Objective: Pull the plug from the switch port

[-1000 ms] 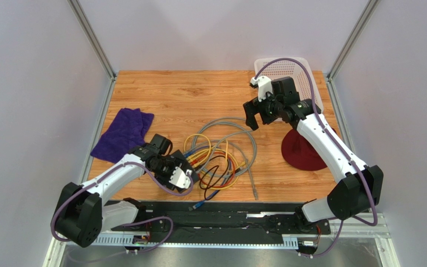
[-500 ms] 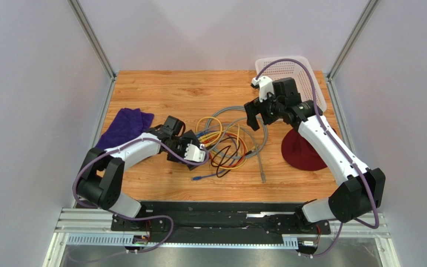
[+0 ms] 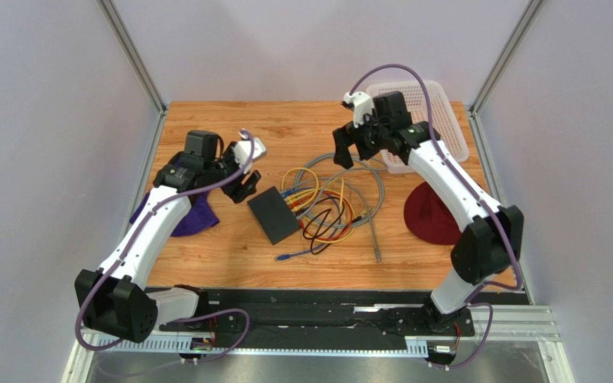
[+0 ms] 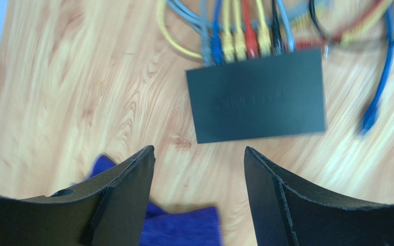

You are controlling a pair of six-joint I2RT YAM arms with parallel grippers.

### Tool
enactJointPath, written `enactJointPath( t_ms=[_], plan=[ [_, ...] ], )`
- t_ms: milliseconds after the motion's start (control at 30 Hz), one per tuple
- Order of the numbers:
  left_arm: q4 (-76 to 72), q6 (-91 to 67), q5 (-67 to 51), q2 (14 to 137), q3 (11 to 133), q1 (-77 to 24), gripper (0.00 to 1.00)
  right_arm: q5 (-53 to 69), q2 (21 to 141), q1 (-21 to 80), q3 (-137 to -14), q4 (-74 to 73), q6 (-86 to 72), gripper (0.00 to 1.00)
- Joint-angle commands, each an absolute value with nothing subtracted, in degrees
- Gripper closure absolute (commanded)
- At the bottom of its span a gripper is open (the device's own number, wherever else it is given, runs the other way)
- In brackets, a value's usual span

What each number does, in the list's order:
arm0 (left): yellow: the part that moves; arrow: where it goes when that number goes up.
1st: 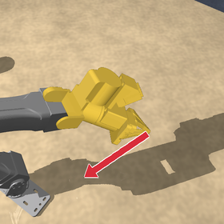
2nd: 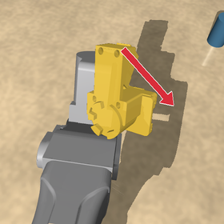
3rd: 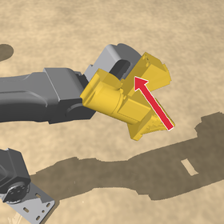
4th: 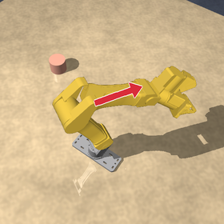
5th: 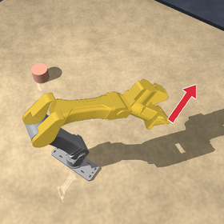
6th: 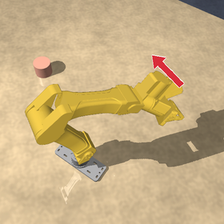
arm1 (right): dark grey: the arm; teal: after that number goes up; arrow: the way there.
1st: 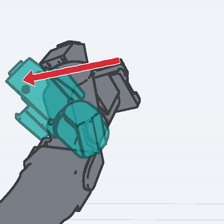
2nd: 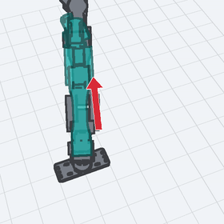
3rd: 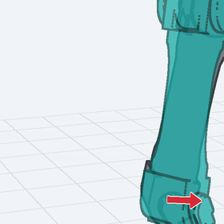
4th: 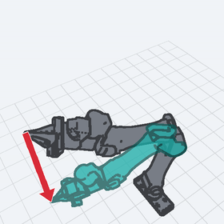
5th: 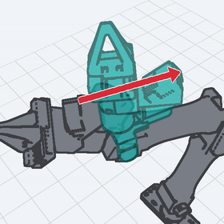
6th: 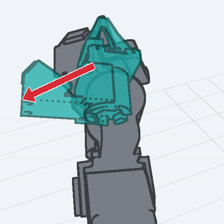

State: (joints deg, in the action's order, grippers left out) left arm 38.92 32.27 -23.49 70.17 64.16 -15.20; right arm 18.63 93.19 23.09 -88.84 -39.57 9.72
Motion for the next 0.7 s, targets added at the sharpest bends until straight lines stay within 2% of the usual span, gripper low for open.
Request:
enactJointPath(
  t_ms=[0, 300, 667],
  plan=[
    [43.6, 2.9, -29.1, 72.5, 63.0, -9.7, 0.27, 23.8, 103.1, 25.2, -97.4, -37.4, 6.1, 0.01],
    [38.0, -9.3, -30.6, 79.5, 57.9, -6.6, 0.27, 27.2, 121.6, 25.8, -109.9, -38.8, 4.2, 0.01],
    [40.8, -11.1, -35.0, 99.1, 65.1, -4.1, 0.28, 26.4, 124.4, 26.5, -103.2, -39.7, 6.9, 0.01]
  ],
)
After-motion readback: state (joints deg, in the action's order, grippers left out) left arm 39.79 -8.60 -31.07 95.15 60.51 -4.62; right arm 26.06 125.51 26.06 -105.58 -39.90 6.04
